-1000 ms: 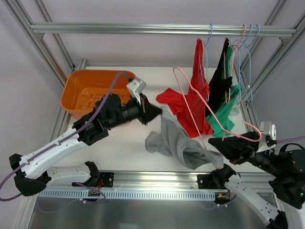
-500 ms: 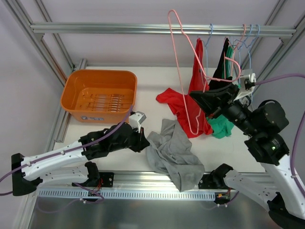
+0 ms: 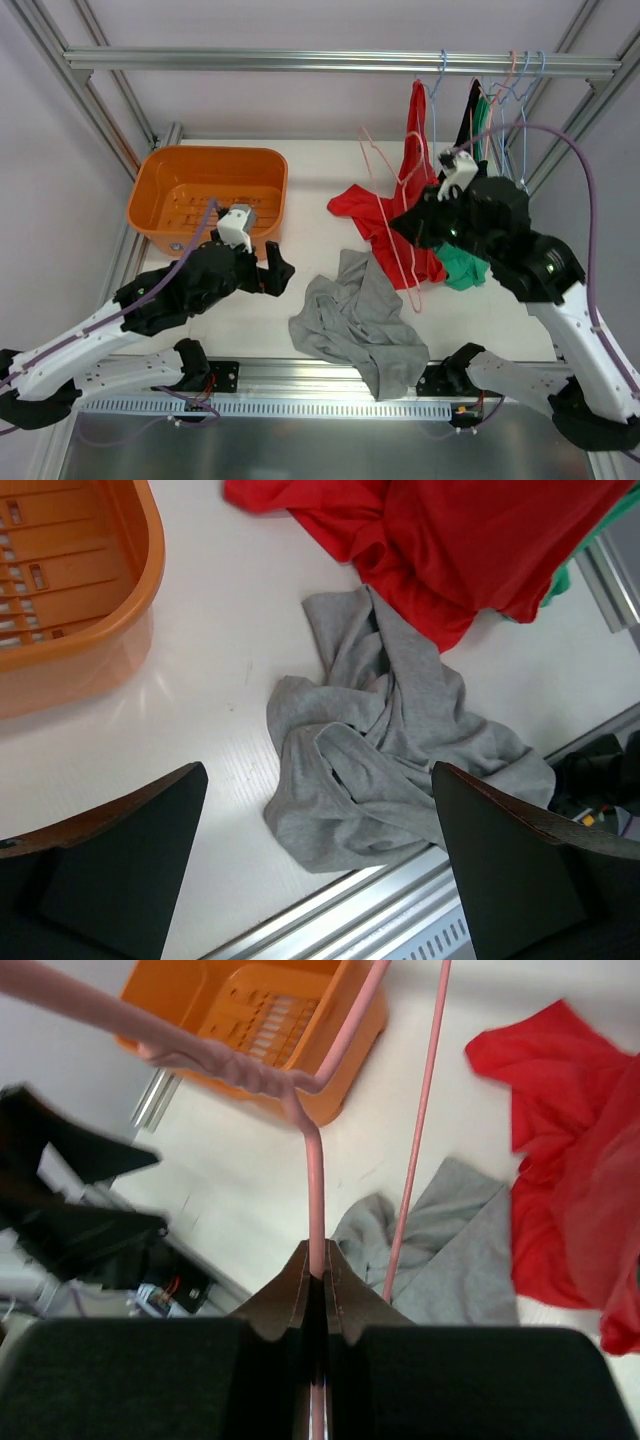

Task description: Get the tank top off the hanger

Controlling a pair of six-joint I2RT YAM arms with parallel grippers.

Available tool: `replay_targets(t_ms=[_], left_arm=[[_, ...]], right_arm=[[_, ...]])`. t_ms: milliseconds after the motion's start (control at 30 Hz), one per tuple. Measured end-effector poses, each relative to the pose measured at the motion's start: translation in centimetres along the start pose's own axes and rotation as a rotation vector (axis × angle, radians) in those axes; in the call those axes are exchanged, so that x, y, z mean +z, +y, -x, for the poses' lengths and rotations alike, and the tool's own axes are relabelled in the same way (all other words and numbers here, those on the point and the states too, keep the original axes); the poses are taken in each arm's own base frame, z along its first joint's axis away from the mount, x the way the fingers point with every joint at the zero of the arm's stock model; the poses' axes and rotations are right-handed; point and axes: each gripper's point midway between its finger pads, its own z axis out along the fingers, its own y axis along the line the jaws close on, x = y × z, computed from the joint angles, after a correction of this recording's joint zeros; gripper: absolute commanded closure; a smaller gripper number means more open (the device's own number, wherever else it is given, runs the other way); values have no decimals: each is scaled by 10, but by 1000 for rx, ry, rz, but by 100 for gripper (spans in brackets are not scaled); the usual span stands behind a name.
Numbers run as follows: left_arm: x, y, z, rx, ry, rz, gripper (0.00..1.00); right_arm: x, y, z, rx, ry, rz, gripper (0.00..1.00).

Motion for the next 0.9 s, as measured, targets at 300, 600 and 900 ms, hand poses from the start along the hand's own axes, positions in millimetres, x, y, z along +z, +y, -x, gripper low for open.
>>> replay_targets(t_ms=[300,600,900], left_arm=[[-33,0,-5,-7,-16,-124,1],[-46,-7,-7,-11,-8,-202,1],[-33,-12,-14,19,48,-184,1]], right_arm=[[95,6,145,-32,-143,-148,100],[185,-37,136,1,-33,-252,100],[194,-31,130,44,-32,-238,100]])
